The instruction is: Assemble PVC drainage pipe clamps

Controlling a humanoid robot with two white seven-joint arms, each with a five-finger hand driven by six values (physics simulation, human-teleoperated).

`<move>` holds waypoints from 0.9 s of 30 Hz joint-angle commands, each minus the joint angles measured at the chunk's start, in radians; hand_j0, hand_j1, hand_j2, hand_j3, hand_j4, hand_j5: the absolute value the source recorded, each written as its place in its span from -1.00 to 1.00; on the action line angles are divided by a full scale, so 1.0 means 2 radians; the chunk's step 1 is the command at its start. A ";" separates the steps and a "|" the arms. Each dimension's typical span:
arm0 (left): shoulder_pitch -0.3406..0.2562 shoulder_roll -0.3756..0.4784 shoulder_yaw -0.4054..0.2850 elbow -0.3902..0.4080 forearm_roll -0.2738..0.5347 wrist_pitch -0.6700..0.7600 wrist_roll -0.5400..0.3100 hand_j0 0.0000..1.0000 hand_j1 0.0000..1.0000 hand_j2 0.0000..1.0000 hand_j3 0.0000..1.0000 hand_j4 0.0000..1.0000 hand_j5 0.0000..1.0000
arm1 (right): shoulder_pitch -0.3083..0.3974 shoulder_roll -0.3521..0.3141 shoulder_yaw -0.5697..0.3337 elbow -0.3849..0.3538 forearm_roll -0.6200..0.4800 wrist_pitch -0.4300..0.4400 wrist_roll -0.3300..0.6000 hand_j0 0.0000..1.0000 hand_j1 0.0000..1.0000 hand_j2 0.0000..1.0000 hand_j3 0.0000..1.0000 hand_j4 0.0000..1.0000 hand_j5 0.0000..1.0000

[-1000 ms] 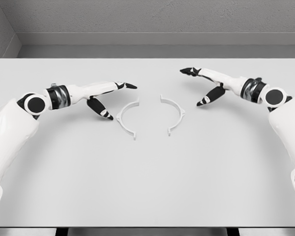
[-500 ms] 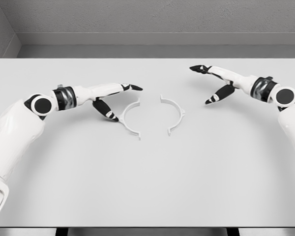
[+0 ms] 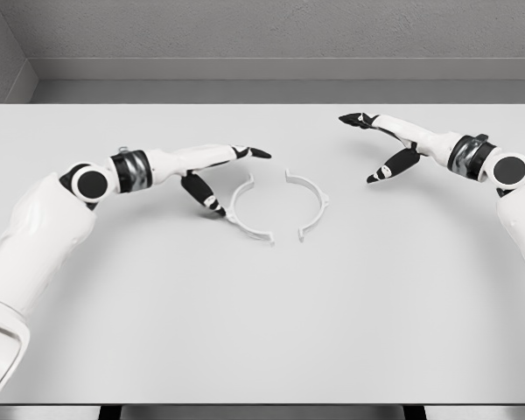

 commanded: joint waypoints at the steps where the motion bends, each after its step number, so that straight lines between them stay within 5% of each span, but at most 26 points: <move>1: -0.001 -0.007 0.000 0.001 0.004 0.001 0.000 1.00 1.00 1.00 1.00 1.00 1.00 | 0.000 0.000 -0.002 -0.001 -0.004 0.001 0.000 1.00 1.00 1.00 1.00 1.00 1.00; 27: -0.018 -0.017 0.008 -0.007 -0.012 0.001 0.000 1.00 1.00 1.00 1.00 1.00 1.00 | 0.000 0.000 -0.002 -0.002 -0.004 0.001 0.000 1.00 1.00 1.00 1.00 1.00 1.00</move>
